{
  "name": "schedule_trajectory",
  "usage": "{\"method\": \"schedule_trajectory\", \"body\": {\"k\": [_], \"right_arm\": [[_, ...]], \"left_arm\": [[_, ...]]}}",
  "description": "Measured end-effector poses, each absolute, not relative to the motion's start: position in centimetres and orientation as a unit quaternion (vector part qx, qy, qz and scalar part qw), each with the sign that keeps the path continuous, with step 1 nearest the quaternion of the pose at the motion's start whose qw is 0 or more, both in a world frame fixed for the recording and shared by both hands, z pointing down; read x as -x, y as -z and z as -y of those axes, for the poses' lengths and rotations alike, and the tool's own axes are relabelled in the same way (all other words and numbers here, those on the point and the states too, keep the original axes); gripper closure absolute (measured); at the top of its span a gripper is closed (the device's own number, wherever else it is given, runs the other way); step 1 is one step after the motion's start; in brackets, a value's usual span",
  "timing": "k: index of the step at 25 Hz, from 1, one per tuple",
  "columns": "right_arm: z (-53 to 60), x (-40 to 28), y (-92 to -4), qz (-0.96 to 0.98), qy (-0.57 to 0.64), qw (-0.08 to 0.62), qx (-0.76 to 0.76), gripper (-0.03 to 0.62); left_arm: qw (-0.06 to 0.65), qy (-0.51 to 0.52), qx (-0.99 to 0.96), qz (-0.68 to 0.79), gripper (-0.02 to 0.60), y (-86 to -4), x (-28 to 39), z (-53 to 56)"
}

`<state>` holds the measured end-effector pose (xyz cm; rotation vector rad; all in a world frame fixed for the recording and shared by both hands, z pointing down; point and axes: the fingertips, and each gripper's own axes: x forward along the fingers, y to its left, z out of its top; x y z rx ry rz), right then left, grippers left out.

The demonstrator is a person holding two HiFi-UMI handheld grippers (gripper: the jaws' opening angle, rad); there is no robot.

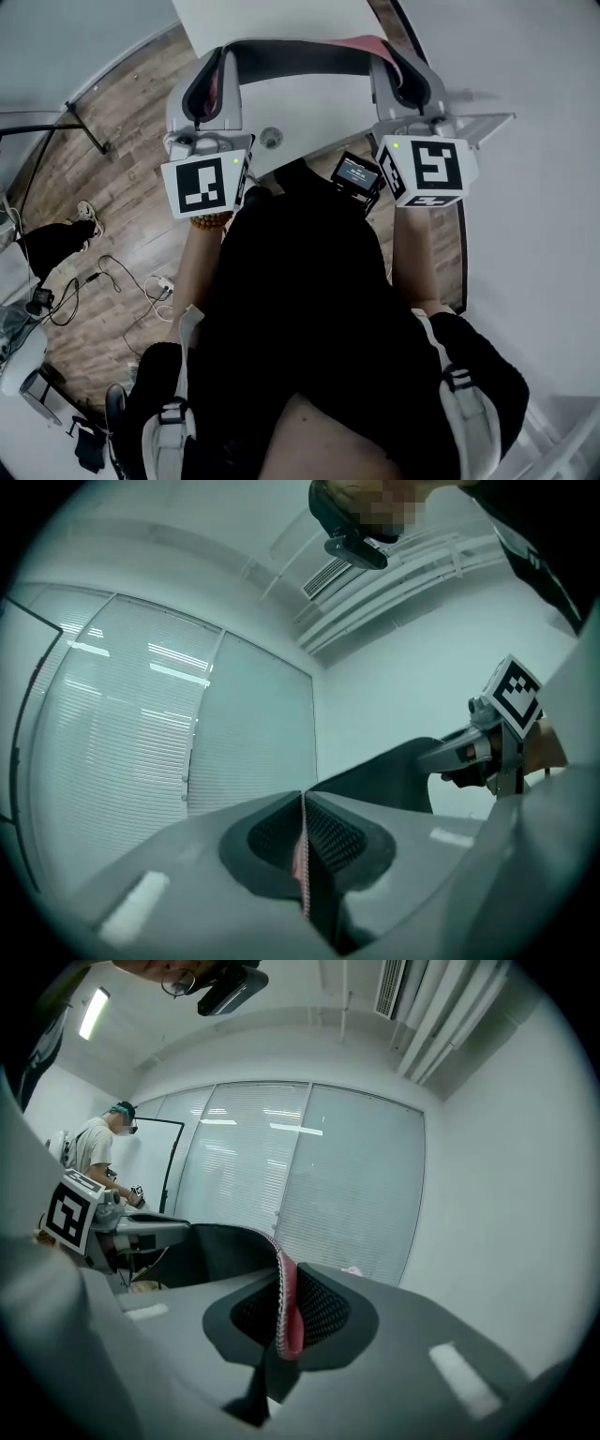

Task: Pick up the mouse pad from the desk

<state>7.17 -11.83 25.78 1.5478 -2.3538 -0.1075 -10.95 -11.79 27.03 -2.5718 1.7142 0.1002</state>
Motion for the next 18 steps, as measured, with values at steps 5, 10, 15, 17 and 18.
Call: {"method": "schedule_trajectory", "body": {"k": [5, 10, 15, 17, 18], "right_arm": [[11.8, -7.6, -25.9, 0.824, 0.042, 0.163, -0.541, 0.554], [11.9, -7.5, -25.7, 0.824, 0.044, 0.161, -0.541, 0.554], [12.6, -8.5, -26.0, 0.822, 0.045, 0.159, -0.545, 0.554], [12.9, -9.1, -25.9, 0.822, 0.044, 0.158, -0.546, 0.554], [13.0, -9.4, -25.8, 0.821, 0.044, 0.157, -0.546, 0.554]], "left_arm": [[0.022, -0.027, 0.832, -0.554, 0.577, -27.2, 10.6, 12.1], [0.031, -0.029, 0.832, -0.553, 0.577, -26.8, 10.6, 12.1], [0.027, -0.019, 0.834, -0.551, 0.577, -27.5, 9.7, 12.8], [0.030, -0.020, 0.836, -0.548, 0.577, -27.4, 9.0, 13.0], [0.032, -0.020, 0.837, -0.546, 0.577, -27.3, 8.7, 13.1]]}}
